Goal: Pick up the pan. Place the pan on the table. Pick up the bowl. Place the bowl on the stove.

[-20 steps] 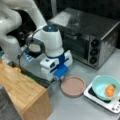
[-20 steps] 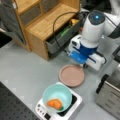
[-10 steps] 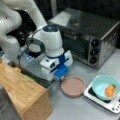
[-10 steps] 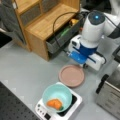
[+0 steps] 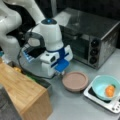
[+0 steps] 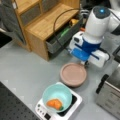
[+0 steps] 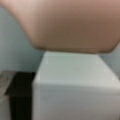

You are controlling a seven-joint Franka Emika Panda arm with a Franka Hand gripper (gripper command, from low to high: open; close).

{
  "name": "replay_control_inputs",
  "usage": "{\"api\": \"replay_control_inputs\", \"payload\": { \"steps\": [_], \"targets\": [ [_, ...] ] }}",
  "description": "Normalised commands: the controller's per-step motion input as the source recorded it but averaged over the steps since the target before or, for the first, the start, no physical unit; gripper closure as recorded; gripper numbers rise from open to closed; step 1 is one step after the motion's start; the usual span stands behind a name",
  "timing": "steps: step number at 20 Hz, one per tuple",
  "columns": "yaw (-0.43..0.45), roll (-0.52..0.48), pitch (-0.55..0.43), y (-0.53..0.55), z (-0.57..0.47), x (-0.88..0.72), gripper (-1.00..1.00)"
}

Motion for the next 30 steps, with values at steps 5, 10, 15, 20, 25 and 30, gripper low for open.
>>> {"api": "replay_control_inputs", "payload": {
  "steps": [5, 10, 15, 20, 25, 30],
  "targets": [
    [-0.042, 0.062, 0.193, -0.01, 0.42, 0.29, 1.00],
    [-0.049, 0.058, 0.235, 0.02, 0.38, 0.36, 1.00],
    [-0.074, 0.073, 0.274, 0.04, 0.39, 0.34, 1.00],
    [-0.079, 0.083, 0.297, 0.06, 0.50, 0.33, 1.00],
    [-0.057, 0.097, 0.281, 0.06, 0.51, 0.29, 1.00],
    [-0.026, 0.093, 0.236, 0.06, 0.41, 0.21, 1.00]
  ]
}}
